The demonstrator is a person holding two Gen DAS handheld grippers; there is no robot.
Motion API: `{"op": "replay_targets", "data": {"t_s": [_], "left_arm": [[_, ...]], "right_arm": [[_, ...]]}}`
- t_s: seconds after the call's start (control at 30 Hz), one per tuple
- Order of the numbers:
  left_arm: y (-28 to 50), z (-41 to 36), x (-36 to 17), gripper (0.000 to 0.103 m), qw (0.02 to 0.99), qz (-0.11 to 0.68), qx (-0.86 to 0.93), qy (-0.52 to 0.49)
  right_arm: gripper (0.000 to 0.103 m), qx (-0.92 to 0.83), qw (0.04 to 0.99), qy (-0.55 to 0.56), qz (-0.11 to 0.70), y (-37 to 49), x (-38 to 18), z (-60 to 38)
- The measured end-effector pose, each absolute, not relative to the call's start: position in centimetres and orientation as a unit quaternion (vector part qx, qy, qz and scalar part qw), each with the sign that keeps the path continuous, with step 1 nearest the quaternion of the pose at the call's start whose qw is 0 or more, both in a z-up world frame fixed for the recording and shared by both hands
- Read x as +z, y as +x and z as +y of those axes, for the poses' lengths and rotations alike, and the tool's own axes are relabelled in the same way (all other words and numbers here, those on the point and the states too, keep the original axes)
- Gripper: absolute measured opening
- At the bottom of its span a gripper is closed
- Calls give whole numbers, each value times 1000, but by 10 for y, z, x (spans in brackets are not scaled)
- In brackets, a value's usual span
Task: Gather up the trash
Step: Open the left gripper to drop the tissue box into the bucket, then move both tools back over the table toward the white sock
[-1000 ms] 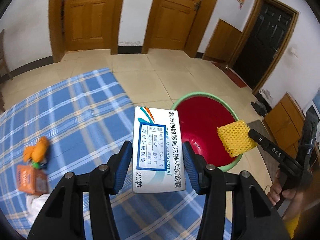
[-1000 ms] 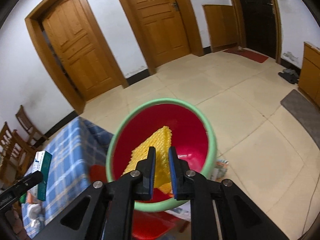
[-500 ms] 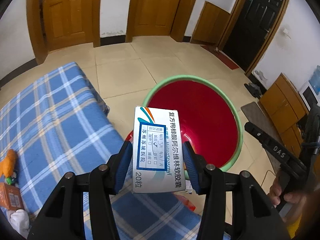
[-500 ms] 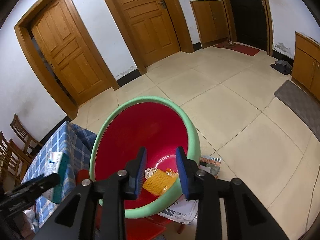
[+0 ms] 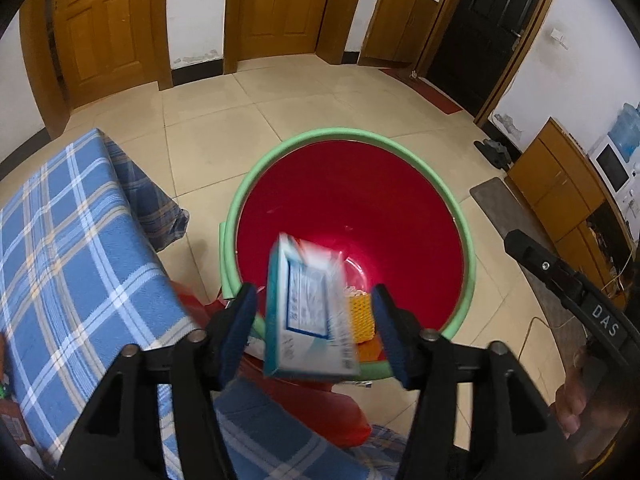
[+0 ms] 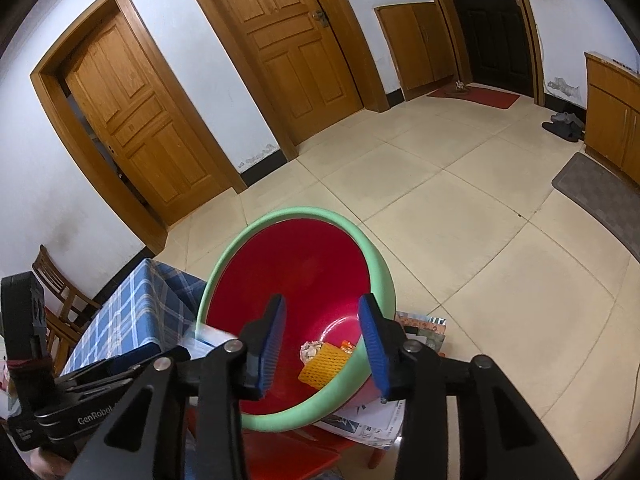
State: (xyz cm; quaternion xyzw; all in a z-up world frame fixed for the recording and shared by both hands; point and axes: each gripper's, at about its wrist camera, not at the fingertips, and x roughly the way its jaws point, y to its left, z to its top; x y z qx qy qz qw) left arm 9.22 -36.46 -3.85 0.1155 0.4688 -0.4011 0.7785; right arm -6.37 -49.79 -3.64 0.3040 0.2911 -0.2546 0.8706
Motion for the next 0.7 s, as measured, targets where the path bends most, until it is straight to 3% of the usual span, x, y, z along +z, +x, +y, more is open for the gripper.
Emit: {"op": "replay_targets", "data": {"t_s": [0.23,0.7], "left_arm": [[91,-356,-31,62,782,468,-397,106],[84,-306,-12,62,801,470,-363,76]], "right_arm": [[48,-248,873,304,289,-65,-31,-494],[69,-227,883,292,289,-65,-10,-474]]}}
